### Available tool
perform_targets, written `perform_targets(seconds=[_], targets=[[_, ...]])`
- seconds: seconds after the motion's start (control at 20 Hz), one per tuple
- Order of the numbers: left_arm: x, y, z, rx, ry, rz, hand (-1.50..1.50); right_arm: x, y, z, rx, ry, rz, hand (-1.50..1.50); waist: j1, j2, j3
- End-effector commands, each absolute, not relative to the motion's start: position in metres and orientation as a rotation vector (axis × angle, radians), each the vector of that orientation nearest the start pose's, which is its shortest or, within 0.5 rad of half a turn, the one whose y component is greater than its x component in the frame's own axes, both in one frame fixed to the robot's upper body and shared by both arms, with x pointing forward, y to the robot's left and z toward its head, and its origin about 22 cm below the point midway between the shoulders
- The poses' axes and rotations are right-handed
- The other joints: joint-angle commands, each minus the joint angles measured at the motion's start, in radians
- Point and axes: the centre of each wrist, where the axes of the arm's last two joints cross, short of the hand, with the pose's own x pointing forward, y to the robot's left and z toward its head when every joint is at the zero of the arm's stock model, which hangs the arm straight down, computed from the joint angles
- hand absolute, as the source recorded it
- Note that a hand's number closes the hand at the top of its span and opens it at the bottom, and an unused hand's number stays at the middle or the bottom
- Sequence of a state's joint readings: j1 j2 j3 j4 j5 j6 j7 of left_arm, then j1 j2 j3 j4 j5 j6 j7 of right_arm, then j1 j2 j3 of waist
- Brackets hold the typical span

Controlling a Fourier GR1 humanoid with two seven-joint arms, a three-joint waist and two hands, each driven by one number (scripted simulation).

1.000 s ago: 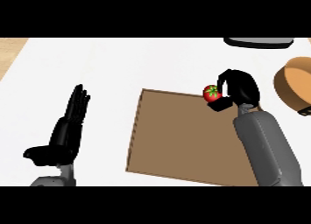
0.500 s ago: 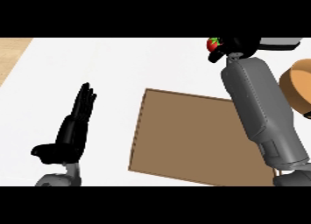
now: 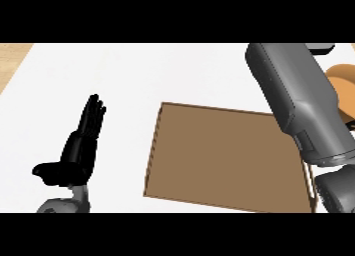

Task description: Pick the tomato from the tray and place it in the pot

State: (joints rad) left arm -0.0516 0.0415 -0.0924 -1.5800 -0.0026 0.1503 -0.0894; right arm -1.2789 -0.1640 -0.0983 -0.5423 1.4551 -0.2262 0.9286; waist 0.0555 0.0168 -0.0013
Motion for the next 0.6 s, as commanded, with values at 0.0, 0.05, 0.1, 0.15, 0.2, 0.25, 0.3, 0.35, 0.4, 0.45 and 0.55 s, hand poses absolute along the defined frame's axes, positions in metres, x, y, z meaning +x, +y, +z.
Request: perform_targets(seconds=[0.0,0.05,0.1,0.15,0.2,0.25,0.3,0.35,0.4,0.45,0.55], targets=[[0.247,0.222,-0.001,0.077,-1.715,0.001,0.0,0.473,-0.121,0.21,-1.721,-0.953,0.356,1.5,-0.008,-0.001,0.0],[0.253,0.225,0.007,0.091,-1.717,0.024,0.0,0.473,-0.126,0.205,-1.699,-0.958,0.349,1.5,-0.016,-0.004,0.001],[0.247,0.225,0.0,0.092,-1.722,0.015,0.0,0.474,-0.123,0.217,-1.73,-0.931,0.335,1.5,-0.017,-0.005,0.0],[0.259,0.226,0.026,0.074,-1.735,0.002,0.0,0.478,-0.159,0.218,-1.735,-0.916,0.316,1.5,-0.017,-0.004,0.001],[0.239,0.207,-0.009,0.091,-1.703,0.028,0.0,0.475,-0.14,0.209,-1.733,-0.912,0.3,1.5,-0.03,-0.009,0.001],[0.235,0.214,0.012,0.094,-1.724,0.0,0.0,0.479,-0.169,0.236,-1.747,-0.896,0.283,1.5,-0.024,-0.011,0.001],[0.251,0.22,0.014,0.077,-1.71,-0.003,0.0,0.48,-0.178,0.209,-1.759,-0.866,0.279,1.5,-0.016,-0.001,0.001],[0.233,0.232,0.013,0.081,-1.713,0.009,0.0,0.481,-0.192,0.226,-1.771,-0.852,0.276,1.5,-0.015,-0.007,0.001],[0.241,0.218,0.016,0.099,-1.708,0.02,0.0,0.48,-0.195,0.218,-1.754,-0.863,0.257,1.5,-0.029,-0.009,0.001],[0.238,0.223,0.014,0.09,-1.712,0.015,0.0,0.48,-0.199,0.227,-1.749,-0.863,0.263,1.5,-0.033,-0.011,0.001],[0.24,0.221,-0.004,0.096,-1.712,0.037,0.0,0.476,-0.209,0.195,-1.751,-0.83,0.264,1.5,-0.045,-0.013,0.001]])
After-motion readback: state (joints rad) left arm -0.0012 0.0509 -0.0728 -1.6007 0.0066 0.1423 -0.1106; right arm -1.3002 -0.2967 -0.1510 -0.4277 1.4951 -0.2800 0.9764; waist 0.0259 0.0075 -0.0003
